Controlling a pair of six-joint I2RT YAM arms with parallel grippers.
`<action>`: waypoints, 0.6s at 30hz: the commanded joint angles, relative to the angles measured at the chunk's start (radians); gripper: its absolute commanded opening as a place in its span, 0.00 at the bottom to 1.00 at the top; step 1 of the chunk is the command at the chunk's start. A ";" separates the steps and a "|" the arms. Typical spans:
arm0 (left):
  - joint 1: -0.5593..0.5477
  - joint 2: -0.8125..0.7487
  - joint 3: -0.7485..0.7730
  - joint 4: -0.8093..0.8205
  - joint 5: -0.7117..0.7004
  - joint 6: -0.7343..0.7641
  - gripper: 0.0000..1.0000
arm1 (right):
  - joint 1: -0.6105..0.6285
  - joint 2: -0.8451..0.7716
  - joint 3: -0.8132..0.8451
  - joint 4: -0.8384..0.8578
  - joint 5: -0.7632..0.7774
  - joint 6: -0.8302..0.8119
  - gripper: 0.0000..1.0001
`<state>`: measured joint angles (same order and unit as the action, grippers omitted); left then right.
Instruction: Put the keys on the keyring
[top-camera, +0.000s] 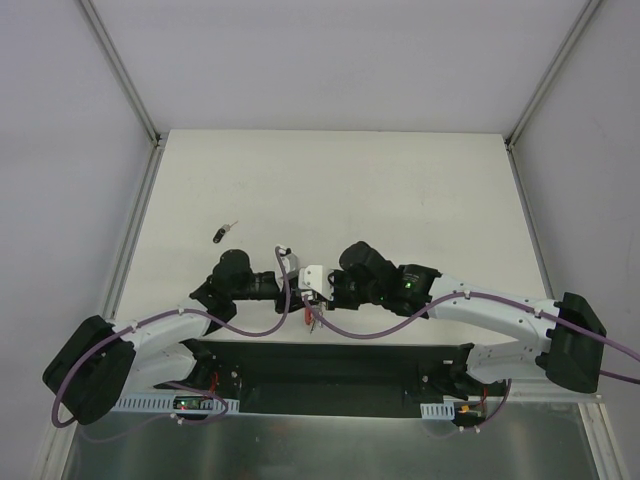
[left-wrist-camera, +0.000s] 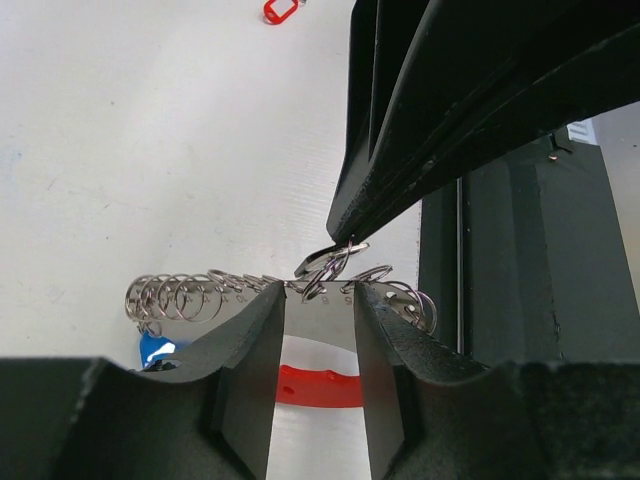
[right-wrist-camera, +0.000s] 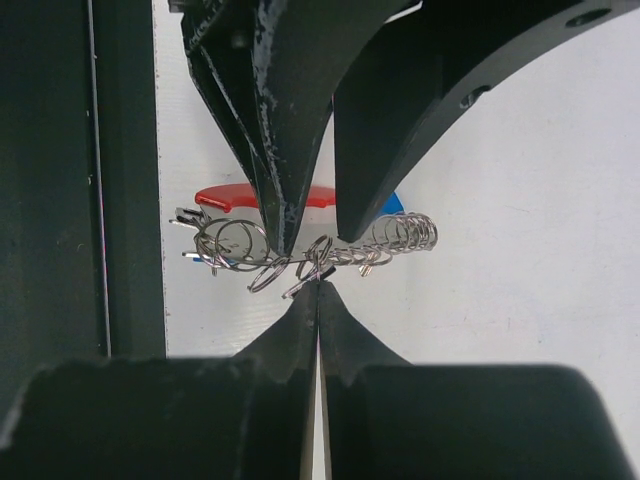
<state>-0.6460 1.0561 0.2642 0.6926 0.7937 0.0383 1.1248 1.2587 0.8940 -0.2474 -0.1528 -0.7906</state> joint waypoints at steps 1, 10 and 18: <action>0.008 0.022 0.052 0.010 0.070 0.066 0.33 | 0.009 -0.035 0.042 0.005 -0.002 -0.012 0.01; 0.008 0.047 0.076 -0.028 0.098 0.112 0.24 | 0.010 -0.035 0.045 -0.001 0.001 -0.010 0.01; 0.008 0.036 0.075 -0.044 0.087 0.106 0.00 | 0.010 -0.042 0.039 -0.018 0.030 -0.012 0.01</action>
<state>-0.6460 1.1027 0.3061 0.6380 0.8555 0.1242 1.1305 1.2564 0.8940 -0.2588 -0.1490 -0.7948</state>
